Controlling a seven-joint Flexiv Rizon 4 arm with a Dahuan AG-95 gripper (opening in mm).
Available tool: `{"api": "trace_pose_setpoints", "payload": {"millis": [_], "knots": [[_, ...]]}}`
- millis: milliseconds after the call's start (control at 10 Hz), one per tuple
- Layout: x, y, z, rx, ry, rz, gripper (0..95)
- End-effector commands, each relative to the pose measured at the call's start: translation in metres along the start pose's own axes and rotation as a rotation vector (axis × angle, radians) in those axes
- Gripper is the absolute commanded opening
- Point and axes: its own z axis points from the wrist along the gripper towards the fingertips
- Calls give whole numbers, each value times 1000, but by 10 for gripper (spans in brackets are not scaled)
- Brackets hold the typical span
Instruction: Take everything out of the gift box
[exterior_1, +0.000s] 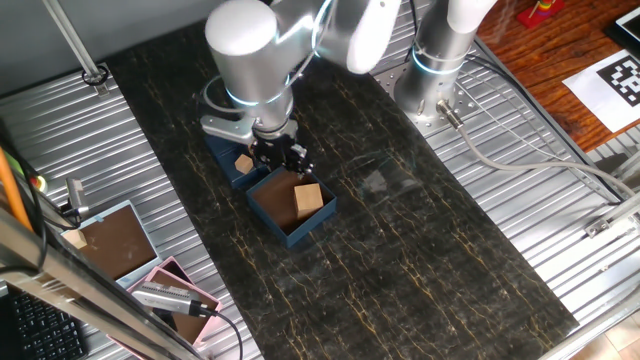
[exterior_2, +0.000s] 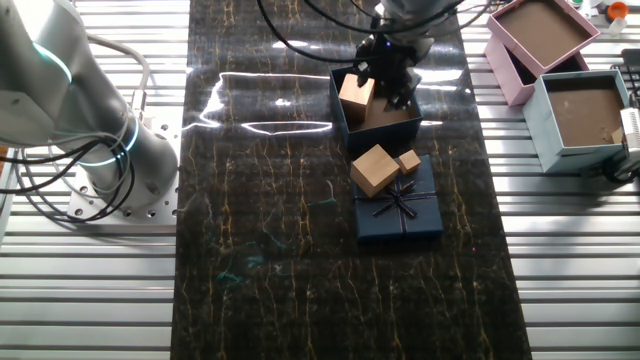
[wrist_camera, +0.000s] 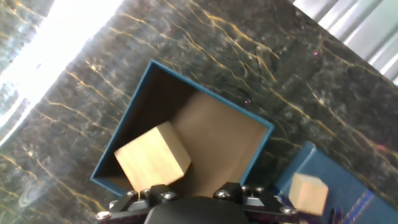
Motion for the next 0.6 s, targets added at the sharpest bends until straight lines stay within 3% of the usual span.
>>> {"api": "trace_pose_setpoints", "payload": {"millis": [100,300,600], "knots": [[-6,5,1,5,5,-29,760],[-10,13,8,15,-6,-87,760],[-10,13,8,15,-6,-87,760]]}}
